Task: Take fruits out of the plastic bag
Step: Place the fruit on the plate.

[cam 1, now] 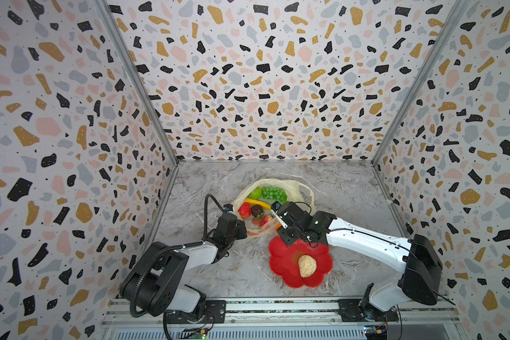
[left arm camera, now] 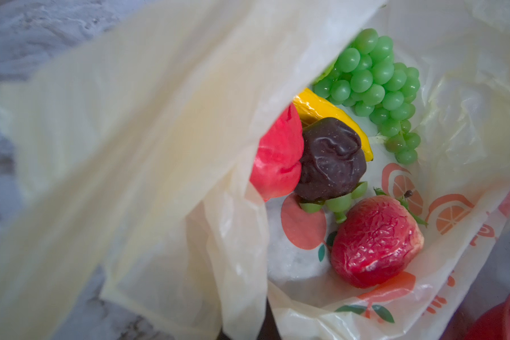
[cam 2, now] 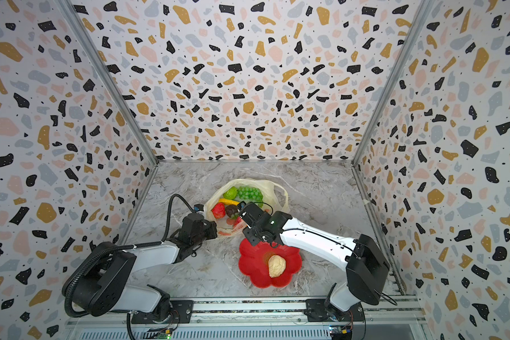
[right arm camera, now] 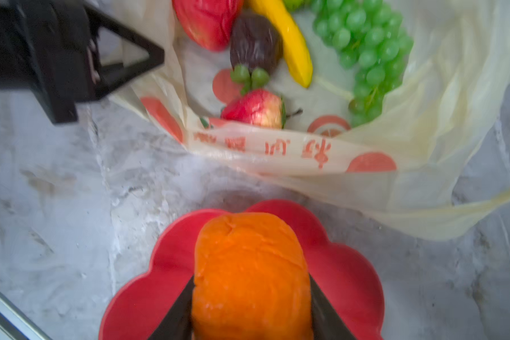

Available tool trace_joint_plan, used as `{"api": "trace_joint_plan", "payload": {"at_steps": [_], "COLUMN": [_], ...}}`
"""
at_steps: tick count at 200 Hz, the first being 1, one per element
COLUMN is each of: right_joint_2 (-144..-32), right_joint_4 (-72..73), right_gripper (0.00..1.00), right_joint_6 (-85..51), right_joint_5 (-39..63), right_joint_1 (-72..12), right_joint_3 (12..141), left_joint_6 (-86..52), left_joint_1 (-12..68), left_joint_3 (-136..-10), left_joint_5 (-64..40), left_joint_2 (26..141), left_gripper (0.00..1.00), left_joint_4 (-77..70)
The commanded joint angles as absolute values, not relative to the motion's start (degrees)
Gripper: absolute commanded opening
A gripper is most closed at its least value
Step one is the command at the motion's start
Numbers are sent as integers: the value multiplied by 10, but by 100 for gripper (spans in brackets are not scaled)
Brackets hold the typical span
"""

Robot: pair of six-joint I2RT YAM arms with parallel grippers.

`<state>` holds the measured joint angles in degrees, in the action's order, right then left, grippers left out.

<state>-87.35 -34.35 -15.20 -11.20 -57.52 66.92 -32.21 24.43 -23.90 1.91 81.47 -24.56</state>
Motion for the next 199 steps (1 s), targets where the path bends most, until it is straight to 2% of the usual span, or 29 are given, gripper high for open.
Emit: {"api": "trace_joint_plan", "payload": {"at_steps": [1,64,134,199], "right_joint_2": [-856,-890,-952,-994], "right_joint_4": [-413,-430,-431,-471], "right_gripper": [44,44,45,44], "right_joint_6": [-200,-273,-273,-299], "right_joint_5": [-149,-161,-199,-277], "right_joint_1": [-592,-634,-646,-646], "right_joint_3": [653,618,628,646], "left_joint_6": [-321,-321,-320,-318], "left_joint_1": [240,239,236,235], "left_joint_3": [-236,-237,-237,-237], "left_joint_5": [17,19,20,21], "left_joint_2": [816,817,815,816], "left_gripper": [3,3,3,3], "left_joint_4": [-265,-264,-263,-262]}}
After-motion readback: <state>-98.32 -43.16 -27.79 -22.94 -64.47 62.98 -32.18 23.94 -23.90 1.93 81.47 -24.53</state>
